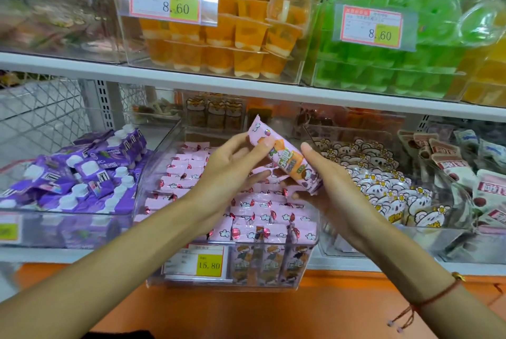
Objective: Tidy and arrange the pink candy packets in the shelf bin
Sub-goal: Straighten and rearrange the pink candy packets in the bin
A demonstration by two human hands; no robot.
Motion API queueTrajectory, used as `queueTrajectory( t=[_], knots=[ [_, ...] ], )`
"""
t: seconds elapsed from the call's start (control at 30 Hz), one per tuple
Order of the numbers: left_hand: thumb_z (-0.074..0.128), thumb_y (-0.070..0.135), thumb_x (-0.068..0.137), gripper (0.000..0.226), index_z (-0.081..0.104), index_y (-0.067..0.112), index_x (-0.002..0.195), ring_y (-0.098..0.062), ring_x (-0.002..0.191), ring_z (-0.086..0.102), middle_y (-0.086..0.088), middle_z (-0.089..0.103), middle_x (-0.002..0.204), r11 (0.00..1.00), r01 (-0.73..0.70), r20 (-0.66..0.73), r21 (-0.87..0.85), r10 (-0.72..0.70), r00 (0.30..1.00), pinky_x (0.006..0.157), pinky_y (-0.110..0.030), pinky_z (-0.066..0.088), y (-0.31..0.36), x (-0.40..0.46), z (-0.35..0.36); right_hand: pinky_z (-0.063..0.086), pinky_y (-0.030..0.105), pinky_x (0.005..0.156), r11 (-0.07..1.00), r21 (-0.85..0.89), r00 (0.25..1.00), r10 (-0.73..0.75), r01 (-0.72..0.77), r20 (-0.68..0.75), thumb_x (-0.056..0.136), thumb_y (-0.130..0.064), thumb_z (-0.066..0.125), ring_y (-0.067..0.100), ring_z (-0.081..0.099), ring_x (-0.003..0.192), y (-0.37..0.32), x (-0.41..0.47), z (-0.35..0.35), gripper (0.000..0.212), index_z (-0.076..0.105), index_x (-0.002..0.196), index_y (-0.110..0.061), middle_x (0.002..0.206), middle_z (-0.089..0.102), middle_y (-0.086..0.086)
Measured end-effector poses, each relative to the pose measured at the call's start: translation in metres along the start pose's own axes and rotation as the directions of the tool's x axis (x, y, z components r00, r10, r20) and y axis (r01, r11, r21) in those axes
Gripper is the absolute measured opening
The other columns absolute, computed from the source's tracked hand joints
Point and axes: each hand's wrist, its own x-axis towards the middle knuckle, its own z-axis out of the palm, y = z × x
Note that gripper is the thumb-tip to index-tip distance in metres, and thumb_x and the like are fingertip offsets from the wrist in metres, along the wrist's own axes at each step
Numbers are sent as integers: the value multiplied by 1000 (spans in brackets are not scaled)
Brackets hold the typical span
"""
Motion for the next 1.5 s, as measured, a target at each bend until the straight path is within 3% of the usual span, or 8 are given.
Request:
queueTrajectory(
  t=[0.23, 0.33, 0.5, 0.63, 0.87, 1.1, 1.37, 1.5],
  knots=[
    [77, 31, 72, 44, 59, 26, 111, 6, 91, 63, 19, 69, 95, 838, -356, -5, 414, 393, 920, 75, -11, 50, 11, -3, 10, 44, 18, 89, 792, -478, 905, -424, 379, 15, 82, -50, 56, 0, 55, 111, -8, -5, -2, 48, 54, 126, -31, 121, 59, -13],
    [79, 25, 72, 45, 54, 23, 110, 1, 95, 62, 10, 67, 102, 796, -404, 38, 451, 436, 899, 83, -22, 53, 11, 2, 15, 48, 23, 74, 747, -474, 856, -516, 467, 31, 85, -27, 65, 6, 61, 90, -10, -5, -2, 34, 61, 118, -21, 103, 66, -7],
    [80, 8, 72, 54, 55, 21, 119, -2, 110, 59, 10, 62, 119, 756, -389, 294, 526, 267, 918, 93, -22, 50, 8, 31, 6, 50, 13, 62, 830, -278, 812, -544, 484, -209, 83, -15, 67, 2, 68, 74, -6, 4, -16, 23, 57, 104, -10, 84, 71, -2],
    [69, 9, 84, 42, 59, 20, 123, -13, 117, 54, 4, 59, 127, 564, -231, 208, 793, 105, 972, 100, -35, 46, -8, 82, -7, 45, 7, 63, 834, -324, 766, -543, 446, -344, 88, -11, 63, -4, 64, 75, 5, 23, -30, 24, 47, 106, -12, 97, 68, 6],
    [60, 35, 91, 32, 58, 24, 121, -15, 105, 56, 2, 60, 122, 273, -170, 237, 947, -236, 942, 89, -29, 46, -42, 138, 5, 46, 9, 63, 798, -390, 741, -587, 460, -327, 90, -13, 60, -2, 62, 74, 15, 53, -44, 27, 44, 112, -14, 102, 62, -3],
    [63, 26, 89, 22, 66, 24, 110, -10, 92, 54, 4, 64, 112, 72, -287, 295, 955, -141, 945, 66, -20, 39, -32, 135, -18, 40, 21, 55, 662, -649, 760, -620, 375, -193, 92, -19, 60, 5, 51, 56, 15, 66, -46, 18, 46, 103, -23, 70, 61, -3],
    [59, 28, 92, 22, 65, 26, 113, -14, 105, 57, 7, 64, 115, 41, -222, 225, 974, -138, 965, 83, -27, 44, -32, 129, -24, 44, 30, 70, 216, -960, 967, -218, 180, 133, 90, -25, 61, 21, 57, 82, 6, 101, -36, 36, 54, 123, -13, 93, 63, 7],
    [50, 25, 96, 27, 61, 24, 121, -15, 110, 57, 4, 62, 125, 97, -233, 247, 968, -170, 954, 93, -35, 48, -27, 123, -25, 36, 23, 76, 192, -976, 994, -45, 103, 97, 91, -27, 59, 16, 50, 88, 6, 112, -35, 36, 58, 126, -19, 112, 64, 9]
  ],
)
